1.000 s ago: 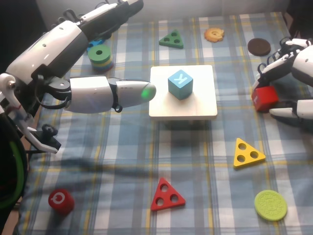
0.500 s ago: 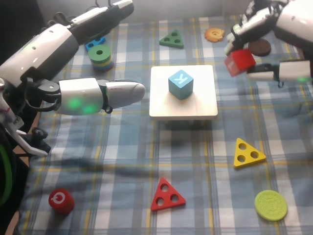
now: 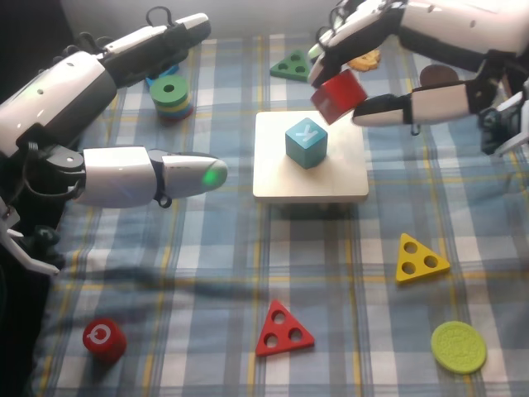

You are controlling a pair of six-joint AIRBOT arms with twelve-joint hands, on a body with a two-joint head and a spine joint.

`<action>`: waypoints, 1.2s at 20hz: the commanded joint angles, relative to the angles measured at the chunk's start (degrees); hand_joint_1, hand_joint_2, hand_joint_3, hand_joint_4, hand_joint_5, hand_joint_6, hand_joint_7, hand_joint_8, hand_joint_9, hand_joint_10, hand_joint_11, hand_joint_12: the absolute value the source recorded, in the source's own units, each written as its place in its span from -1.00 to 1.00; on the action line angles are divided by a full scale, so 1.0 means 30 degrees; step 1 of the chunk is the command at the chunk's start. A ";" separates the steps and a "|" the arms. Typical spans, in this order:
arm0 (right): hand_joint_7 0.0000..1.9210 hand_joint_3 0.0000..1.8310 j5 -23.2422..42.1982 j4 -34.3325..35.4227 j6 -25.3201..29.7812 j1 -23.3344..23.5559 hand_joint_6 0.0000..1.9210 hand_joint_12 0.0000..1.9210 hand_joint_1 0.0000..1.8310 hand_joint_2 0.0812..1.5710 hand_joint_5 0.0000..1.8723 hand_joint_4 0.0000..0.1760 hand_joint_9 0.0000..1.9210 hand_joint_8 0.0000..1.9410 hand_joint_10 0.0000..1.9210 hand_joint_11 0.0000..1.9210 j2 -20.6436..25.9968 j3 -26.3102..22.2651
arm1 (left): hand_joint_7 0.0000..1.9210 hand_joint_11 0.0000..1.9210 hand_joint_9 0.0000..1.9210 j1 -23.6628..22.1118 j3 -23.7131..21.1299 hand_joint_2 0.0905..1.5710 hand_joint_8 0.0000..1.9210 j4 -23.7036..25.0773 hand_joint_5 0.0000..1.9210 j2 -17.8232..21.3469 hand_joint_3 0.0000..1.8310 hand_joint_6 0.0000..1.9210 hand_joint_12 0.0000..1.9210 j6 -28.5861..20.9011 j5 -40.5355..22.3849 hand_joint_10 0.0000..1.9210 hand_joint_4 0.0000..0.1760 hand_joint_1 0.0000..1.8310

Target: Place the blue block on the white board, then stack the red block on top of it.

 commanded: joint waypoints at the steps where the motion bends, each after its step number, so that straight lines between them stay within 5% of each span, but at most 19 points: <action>1: -0.05 -1.00 0.1925 0.0762 0.0300 0.0333 -0.18 0.13 0.28 0.32 0.16 -1.00 -0.19 -1.00 -1.00 -0.82 -0.0082 0.0182 | -0.70 -1.00 -0.73 -0.0159 -0.0016 0.03 -1.00 0.0431 -0.73 0.0049 -1.00 -1.00 -0.33 -0.0197 -0.2265 -1.00 0.73 -0.12; 8: -0.10 -1.00 0.1530 -0.0059 0.0584 0.0694 -0.15 0.15 0.28 0.33 0.15 -1.00 -0.25 -1.00 -1.00 -0.92 -0.0999 0.0747 | -0.70 -1.00 -0.71 -0.0159 0.0049 0.02 -1.00 0.0471 -0.73 0.0057 -1.00 -1.00 -0.23 -0.0197 -0.2110 -1.00 0.44 -0.14; 13: -0.13 -1.00 0.1184 -0.0407 0.0590 0.0726 -0.14 0.16 0.28 0.33 0.14 -1.00 -0.27 -1.00 -1.00 -0.93 -0.1243 0.0871 | -0.72 -1.00 -0.72 -0.0161 0.0060 0.03 -1.00 0.0466 -0.75 0.0055 -1.00 -1.00 -0.26 -0.0197 -0.2105 -1.00 0.62 -0.15; 19: -0.15 -1.00 0.0892 -0.0560 0.0590 0.0724 -0.11 0.11 0.28 0.34 0.12 -1.00 -0.33 -1.00 -1.00 -1.00 -0.1251 0.0890 | -0.71 -1.00 -0.71 -0.0180 0.0058 0.04 -1.00 0.0458 -0.74 0.0049 -1.00 -1.00 -0.26 -0.0197 -0.2106 -1.00 0.51 -0.17; 24: -0.17 -1.00 0.0806 -0.0582 0.0590 0.0724 -0.08 0.04 0.27 0.35 0.10 -1.00 -0.36 -1.00 -1.00 -1.00 -0.1264 0.0890 | -0.72 -1.00 -0.72 -0.0222 0.0064 0.04 -1.00 0.0458 -0.75 0.0038 -1.00 -1.00 -0.31 -0.0197 -0.2106 -1.00 0.71 -0.15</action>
